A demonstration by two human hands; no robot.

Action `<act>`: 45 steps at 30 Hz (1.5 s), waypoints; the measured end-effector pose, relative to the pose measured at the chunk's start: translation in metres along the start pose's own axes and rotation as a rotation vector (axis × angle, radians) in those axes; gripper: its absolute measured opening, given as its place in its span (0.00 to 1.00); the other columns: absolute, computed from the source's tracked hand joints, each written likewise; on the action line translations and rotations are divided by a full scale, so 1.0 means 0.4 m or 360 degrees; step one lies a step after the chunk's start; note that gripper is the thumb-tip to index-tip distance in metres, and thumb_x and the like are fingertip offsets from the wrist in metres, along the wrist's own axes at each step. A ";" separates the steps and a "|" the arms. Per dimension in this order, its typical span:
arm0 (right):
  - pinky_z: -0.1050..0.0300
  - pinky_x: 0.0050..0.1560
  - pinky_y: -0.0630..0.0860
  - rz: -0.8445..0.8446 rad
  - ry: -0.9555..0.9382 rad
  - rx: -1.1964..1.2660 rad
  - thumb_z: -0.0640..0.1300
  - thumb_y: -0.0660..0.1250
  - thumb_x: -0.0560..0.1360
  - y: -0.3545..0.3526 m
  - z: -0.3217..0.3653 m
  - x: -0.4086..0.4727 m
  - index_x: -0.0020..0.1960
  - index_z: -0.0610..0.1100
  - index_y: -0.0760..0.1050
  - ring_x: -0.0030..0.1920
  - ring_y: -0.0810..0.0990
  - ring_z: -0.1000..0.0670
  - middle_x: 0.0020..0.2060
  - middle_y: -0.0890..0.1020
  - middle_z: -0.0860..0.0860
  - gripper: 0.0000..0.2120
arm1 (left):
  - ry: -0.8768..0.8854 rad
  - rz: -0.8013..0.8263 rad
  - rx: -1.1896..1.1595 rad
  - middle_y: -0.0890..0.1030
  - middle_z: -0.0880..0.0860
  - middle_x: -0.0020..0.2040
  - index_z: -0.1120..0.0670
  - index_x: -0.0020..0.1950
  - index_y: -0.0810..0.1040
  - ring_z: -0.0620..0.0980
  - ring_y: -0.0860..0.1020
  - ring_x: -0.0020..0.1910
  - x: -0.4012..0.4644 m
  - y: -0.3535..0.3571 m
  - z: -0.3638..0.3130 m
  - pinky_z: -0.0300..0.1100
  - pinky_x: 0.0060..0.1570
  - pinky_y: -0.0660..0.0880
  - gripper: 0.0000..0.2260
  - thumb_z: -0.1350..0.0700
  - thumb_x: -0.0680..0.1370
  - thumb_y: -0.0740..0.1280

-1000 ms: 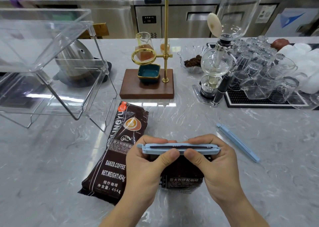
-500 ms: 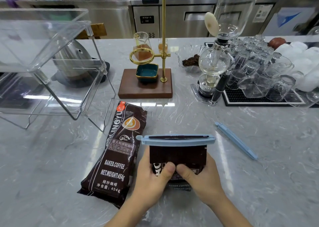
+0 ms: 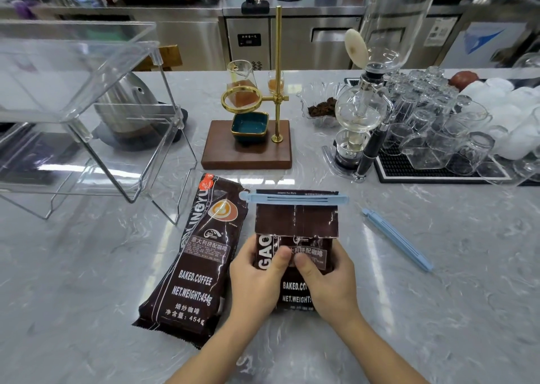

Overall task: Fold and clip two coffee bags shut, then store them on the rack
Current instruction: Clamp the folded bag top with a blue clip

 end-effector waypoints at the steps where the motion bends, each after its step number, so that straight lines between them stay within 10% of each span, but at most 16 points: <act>1: 0.67 0.41 0.79 -0.0003 0.0004 -0.0003 0.56 0.76 0.65 -0.001 -0.004 0.005 0.47 0.53 0.80 0.40 0.86 0.57 0.42 0.87 0.54 0.13 | -0.0017 -0.0014 0.0016 0.85 0.50 0.41 0.50 0.43 0.81 0.41 0.81 0.35 0.005 0.001 0.003 0.32 0.37 0.77 0.22 0.31 0.67 0.72; 14: 0.64 0.49 0.79 0.0292 0.0174 0.0057 0.64 0.77 0.65 0.000 -0.029 0.009 0.58 0.49 0.79 0.52 0.86 0.52 0.51 0.87 0.50 0.28 | -0.0244 0.0301 -0.0133 0.87 0.43 0.49 0.45 0.55 0.81 0.39 0.85 0.47 -0.017 0.017 0.022 0.27 0.42 0.77 0.21 0.41 0.66 0.79; 29: 0.71 0.44 0.78 0.0261 0.0050 -0.0132 0.51 0.75 0.68 -0.025 -0.006 0.032 0.51 0.66 0.79 0.46 0.85 0.61 0.46 0.87 0.62 0.15 | -0.0203 0.0482 -0.0176 0.88 0.53 0.51 0.55 0.58 0.79 0.50 0.86 0.50 0.009 0.054 -0.004 0.38 0.46 0.81 0.27 0.63 0.62 0.84; 37: 0.67 0.49 0.78 0.0435 0.0140 -0.0016 0.68 0.73 0.65 -0.016 -0.023 0.030 0.58 0.54 0.78 0.53 0.85 0.55 0.52 0.86 0.54 0.28 | -0.0263 0.0652 -0.0149 0.85 0.58 0.57 0.59 0.65 0.74 0.56 0.84 0.57 0.007 0.055 0.014 0.47 0.55 0.81 0.35 0.66 0.63 0.84; 45: 0.52 0.59 0.80 0.0801 0.0294 -0.0040 0.46 0.85 0.58 -0.016 -0.022 0.031 0.66 0.43 0.72 0.59 0.83 0.45 0.58 0.84 0.45 0.41 | -0.0223 0.0523 -0.0003 0.88 0.49 0.50 0.51 0.57 0.81 0.46 0.86 0.49 0.004 0.040 0.007 0.32 0.45 0.79 0.26 0.59 0.62 0.85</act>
Point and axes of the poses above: each hand's wrist, its own x-axis towards the middle knuckle, its own y-axis out of the palm, z = x × y, the point moved 8 cm from there along x, towards the middle knuckle
